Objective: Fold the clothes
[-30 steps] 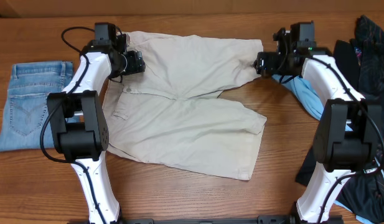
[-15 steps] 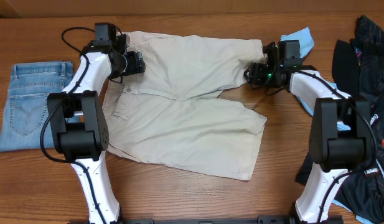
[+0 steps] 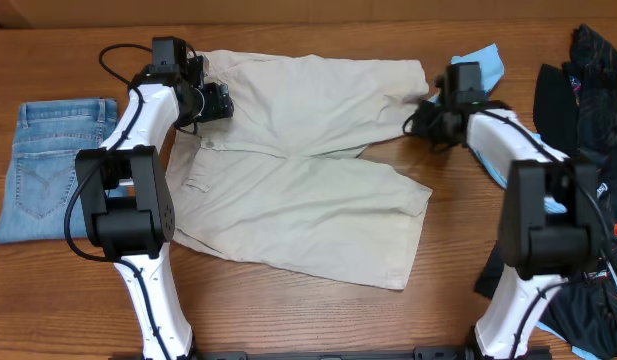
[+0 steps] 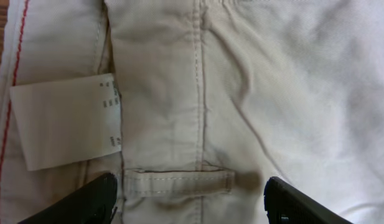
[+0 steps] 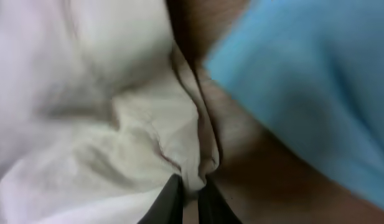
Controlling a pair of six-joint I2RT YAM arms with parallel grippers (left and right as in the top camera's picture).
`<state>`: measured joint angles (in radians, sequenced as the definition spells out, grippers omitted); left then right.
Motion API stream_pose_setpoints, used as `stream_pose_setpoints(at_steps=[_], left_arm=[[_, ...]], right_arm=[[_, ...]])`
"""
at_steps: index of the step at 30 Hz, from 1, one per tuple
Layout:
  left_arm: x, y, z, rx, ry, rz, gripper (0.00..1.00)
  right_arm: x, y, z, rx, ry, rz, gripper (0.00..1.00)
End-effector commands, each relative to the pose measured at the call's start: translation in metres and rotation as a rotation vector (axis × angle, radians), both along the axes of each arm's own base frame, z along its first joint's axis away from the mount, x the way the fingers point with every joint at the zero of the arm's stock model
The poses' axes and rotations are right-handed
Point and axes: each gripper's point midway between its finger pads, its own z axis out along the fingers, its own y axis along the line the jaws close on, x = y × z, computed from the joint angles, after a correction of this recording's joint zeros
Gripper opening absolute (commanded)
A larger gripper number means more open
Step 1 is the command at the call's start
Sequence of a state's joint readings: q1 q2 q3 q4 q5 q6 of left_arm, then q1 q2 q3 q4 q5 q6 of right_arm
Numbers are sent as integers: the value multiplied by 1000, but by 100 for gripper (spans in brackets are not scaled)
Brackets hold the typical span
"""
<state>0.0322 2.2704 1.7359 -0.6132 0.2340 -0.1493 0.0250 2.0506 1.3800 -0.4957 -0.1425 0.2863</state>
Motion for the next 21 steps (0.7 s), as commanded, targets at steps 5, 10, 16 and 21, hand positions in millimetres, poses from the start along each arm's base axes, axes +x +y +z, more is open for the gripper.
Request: stream_pose_setpoints(at_steps=[5, 10, 16, 21], left_arm=[[-4, -2, 4, 17, 3, -23, 79], [-7, -2, 3, 17, 16, -24, 79], [-7, 2, 2, 47, 10, -37, 78], [2, 16, 23, 103, -45, -31, 87]], right_arm=[[-43, -22, 70, -50, 62, -56, 13], [-65, -26, 49, -74, 159, -61, 45], [-65, -32, 47, -107, 160, -66, 59], [-65, -32, 48, -123, 155, -27, 61]])
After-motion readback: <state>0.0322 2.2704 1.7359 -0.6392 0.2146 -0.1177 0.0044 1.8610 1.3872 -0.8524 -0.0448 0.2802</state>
